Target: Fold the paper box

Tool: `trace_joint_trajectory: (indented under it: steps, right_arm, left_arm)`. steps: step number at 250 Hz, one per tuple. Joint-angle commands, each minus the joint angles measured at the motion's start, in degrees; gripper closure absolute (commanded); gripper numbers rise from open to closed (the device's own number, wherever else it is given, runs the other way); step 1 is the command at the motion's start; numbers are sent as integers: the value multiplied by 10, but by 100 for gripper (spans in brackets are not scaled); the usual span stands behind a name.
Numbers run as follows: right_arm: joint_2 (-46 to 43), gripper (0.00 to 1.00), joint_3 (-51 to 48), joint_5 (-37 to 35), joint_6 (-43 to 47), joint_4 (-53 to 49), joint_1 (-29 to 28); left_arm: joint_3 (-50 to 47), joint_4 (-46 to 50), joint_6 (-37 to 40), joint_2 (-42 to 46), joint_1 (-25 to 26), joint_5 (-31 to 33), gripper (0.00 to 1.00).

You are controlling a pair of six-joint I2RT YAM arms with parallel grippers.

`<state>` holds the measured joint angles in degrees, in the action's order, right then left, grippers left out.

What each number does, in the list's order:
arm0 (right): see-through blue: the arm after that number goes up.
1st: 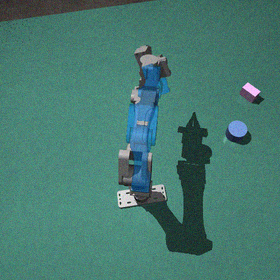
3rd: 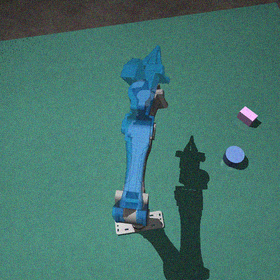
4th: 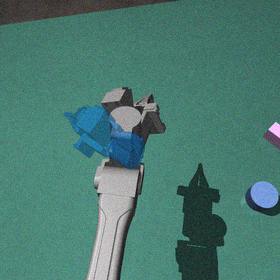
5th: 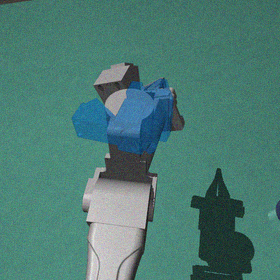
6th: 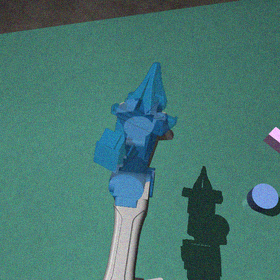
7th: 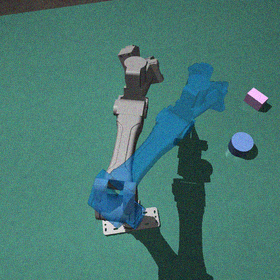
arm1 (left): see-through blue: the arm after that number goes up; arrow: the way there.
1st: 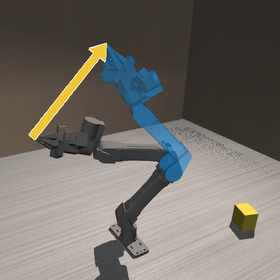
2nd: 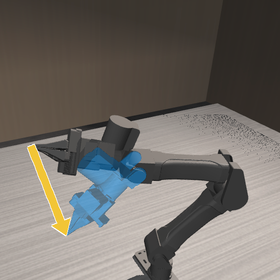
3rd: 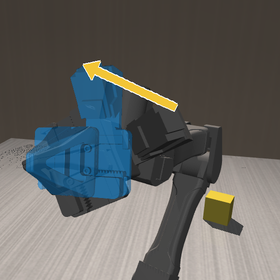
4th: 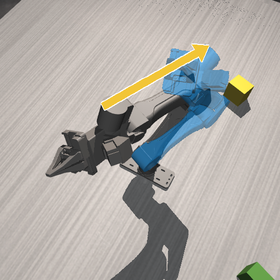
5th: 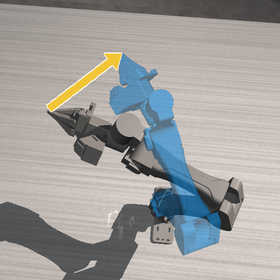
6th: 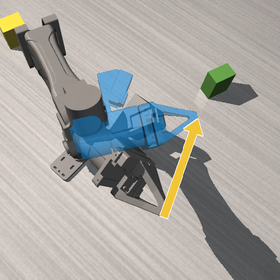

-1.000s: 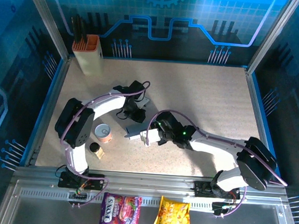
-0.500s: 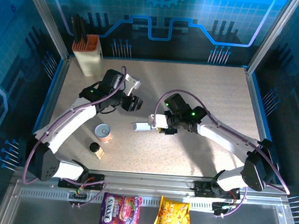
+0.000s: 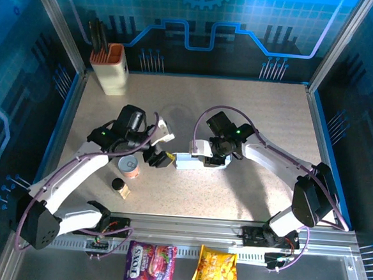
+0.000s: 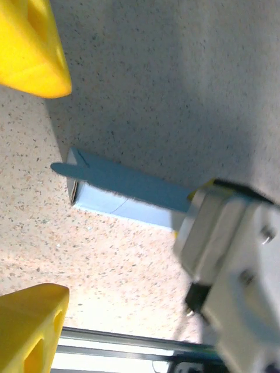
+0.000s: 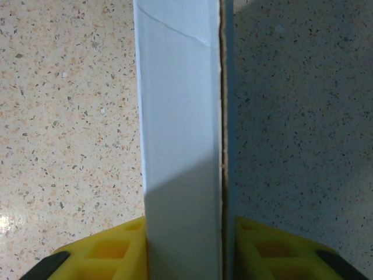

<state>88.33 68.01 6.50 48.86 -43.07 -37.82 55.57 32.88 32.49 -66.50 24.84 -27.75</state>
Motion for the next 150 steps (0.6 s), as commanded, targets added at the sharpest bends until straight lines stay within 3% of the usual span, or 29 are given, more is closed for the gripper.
trace_joint_trajectory:
  steps: [1, 85, 150]
  right_arm:
    - [10, 65, 18, 21, -6, -13, 4]
    - [19, 65, 21, 45, -13, 2, -10]
    - [23, 65, 28, 63, -24, 16, -27]
  left_arm:
    - [-19, -25, 86, -5, 13, -38, 15]
    - [-48, -79, 111, -58, 24, -27, 15]
    - [-69, -92, 139, -82, 28, -6, 22]
